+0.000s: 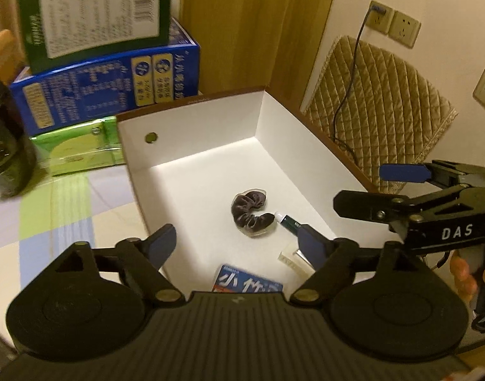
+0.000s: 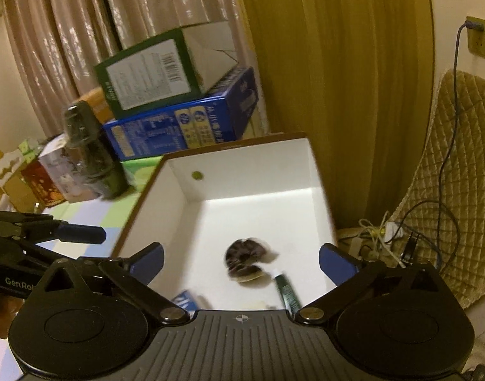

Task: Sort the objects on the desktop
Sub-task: 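Withdraw both tools from the box toward the table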

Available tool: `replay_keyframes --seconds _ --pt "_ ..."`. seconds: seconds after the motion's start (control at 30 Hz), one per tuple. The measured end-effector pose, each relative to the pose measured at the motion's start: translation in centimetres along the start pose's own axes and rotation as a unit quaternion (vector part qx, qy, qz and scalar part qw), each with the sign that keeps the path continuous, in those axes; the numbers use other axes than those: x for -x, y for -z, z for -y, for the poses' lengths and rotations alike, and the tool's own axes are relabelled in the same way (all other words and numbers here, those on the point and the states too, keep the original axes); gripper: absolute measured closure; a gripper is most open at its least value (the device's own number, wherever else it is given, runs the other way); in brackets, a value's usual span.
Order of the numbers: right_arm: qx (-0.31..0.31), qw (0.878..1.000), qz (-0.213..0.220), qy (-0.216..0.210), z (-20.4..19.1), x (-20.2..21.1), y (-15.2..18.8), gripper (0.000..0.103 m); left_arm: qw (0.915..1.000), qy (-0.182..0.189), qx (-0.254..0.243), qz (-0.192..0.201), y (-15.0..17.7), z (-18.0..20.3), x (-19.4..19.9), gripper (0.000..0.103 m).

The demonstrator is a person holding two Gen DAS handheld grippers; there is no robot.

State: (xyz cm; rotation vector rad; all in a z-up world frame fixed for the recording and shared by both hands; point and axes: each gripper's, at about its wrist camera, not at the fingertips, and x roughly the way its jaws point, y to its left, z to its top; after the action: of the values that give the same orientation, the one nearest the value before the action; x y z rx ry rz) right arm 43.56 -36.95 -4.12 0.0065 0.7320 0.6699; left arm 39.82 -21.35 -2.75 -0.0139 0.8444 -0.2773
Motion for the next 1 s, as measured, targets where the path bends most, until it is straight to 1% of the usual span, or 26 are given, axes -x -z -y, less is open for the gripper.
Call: replay_keyframes --seconds 0.07,0.27,0.47,1.0 --pt "-0.002 1.0 0.0 -0.005 -0.6 0.6 0.4 0.002 1.0 -0.005 0.006 0.003 0.6 -0.1 1.1 0.018" --pt "-0.02 1.0 0.008 -0.011 -2.2 2.7 1.5 0.002 0.9996 -0.01 0.024 0.005 2.7 -1.0 3.9 0.017" --pt "-0.024 1.0 0.013 -0.011 -4.2 4.3 2.6 0.002 0.999 -0.015 0.043 0.006 5.0 -2.0 6.7 0.017" --pt "-0.033 0.999 -0.005 -0.028 -10.3 6.8 6.6 0.002 0.9972 -0.032 0.068 0.007 10.8 -4.6 13.0 0.017"
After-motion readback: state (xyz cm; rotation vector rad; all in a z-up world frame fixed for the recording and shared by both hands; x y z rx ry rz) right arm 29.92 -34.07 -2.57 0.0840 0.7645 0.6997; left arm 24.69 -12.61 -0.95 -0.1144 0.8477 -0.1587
